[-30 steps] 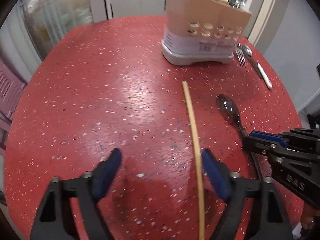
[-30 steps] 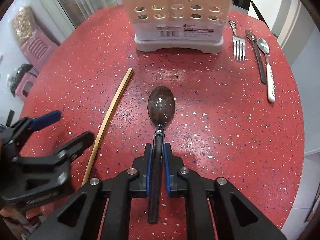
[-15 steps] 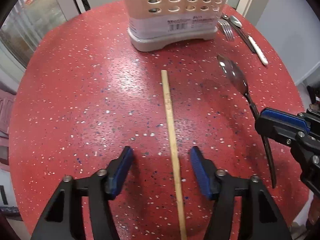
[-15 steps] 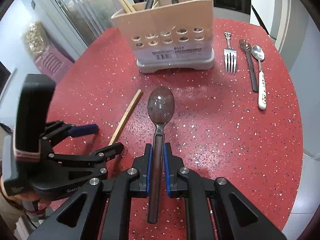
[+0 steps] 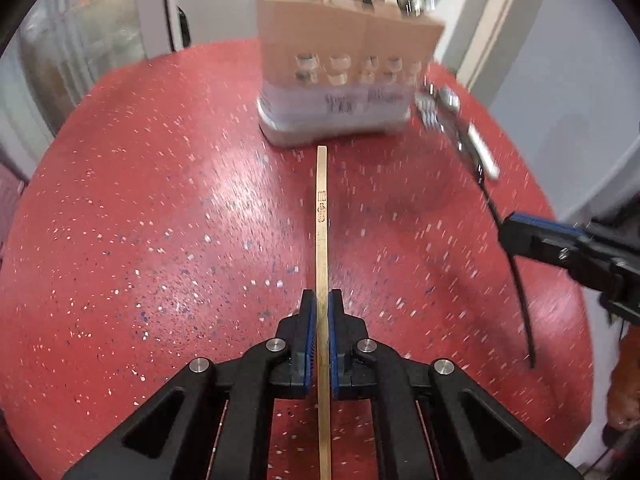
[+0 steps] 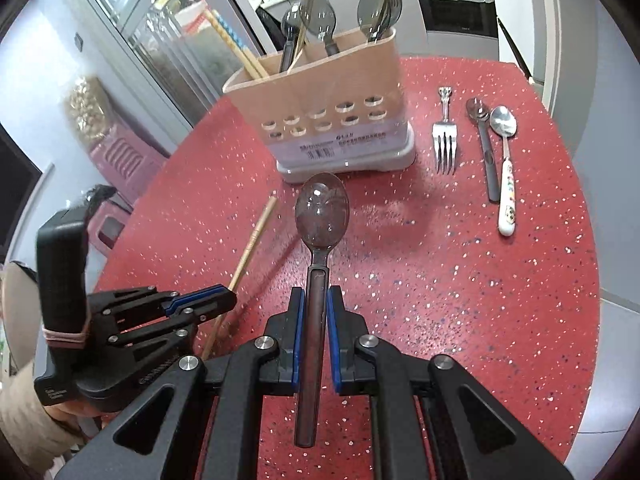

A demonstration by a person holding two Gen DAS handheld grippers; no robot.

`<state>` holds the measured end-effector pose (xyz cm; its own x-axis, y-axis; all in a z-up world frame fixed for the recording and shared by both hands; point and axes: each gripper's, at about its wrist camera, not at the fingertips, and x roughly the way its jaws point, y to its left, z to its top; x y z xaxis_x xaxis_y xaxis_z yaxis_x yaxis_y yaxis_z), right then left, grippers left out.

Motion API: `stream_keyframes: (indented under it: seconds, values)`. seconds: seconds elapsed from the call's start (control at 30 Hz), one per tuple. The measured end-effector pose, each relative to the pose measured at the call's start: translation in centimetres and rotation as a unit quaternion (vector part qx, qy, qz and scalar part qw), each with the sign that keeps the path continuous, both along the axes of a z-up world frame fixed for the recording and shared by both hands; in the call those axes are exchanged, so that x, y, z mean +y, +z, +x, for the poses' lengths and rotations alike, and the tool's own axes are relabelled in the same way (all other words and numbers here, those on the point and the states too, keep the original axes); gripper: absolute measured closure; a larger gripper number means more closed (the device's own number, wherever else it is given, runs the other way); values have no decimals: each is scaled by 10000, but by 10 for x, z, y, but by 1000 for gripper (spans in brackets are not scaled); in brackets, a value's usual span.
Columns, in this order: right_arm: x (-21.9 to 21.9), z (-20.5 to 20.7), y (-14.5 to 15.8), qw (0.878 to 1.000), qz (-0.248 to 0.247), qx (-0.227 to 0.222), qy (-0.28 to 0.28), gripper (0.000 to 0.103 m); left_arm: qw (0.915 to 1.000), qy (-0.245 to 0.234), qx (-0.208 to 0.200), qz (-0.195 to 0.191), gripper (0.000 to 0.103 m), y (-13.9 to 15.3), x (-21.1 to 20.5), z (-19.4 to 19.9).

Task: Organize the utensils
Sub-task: 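Lift the spoon and chopstick with both tools and carry them over the beige holder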

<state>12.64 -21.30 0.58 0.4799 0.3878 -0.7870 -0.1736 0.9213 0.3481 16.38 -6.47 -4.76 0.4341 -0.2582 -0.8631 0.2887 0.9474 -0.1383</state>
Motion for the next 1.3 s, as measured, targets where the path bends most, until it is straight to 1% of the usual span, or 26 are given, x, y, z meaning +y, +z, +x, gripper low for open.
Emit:
stream_keyframes:
  seconds: [0.03, 0.13, 0.27, 0.47, 0.53, 0.7, 0.87, 0.97, 1.1, 1.2, 1.3]
  values:
    - [-1, 1, 3, 10000, 48, -56, -16, 91, 9998, 80, -132, -105, 72, 6, 10, -4]
    - [-9, 1, 16, 9994, 173, -286, -73, 91, 9978, 279, -474, -374, 72, 26, 22, -10]
    - [-17, 5, 44, 9969, 329, -696, -169, 91, 9926, 481, -864, -699, 72, 57, 30, -4]
    - [-23, 24, 80, 9927, 374, -1113, -282, 91, 9811, 637, -1523, -1009, 72, 104, 39, 17]
    - [-23, 35, 91, 9909, 363, -1249, -353, 91, 9764, 711, -1728, -1084, 72, 118, 40, 32]
    - [-25, 70, 115, 9850, 436, -1574, -561, 91, 9666, 854, -2054, -1269, 72, 145, 38, 62]
    - [-23, 105, 133, 9772, 447, -1942, -734, 91, 9568, 956, -2407, -1320, 73, 159, 33, 93]
    - [-18, 123, 137, 9724, 404, -2162, -784, 91, 9514, 1018, -2561, -1378, 73, 161, 29, 108]
    - [-12, 141, 128, 9684, 327, -2338, -800, 91, 9445, 1126, -2736, -1428, 73, 157, 24, 128]
    - [-8, 154, 117, 9658, 228, -2446, -833, 91, 9366, 1185, -2960, -1454, 73, 155, 20, 141]
    - [-4, 162, 104, 9628, 70, -2570, -831, 91, 9309, 1226, -3120, -1451, 73, 152, 16, 147]
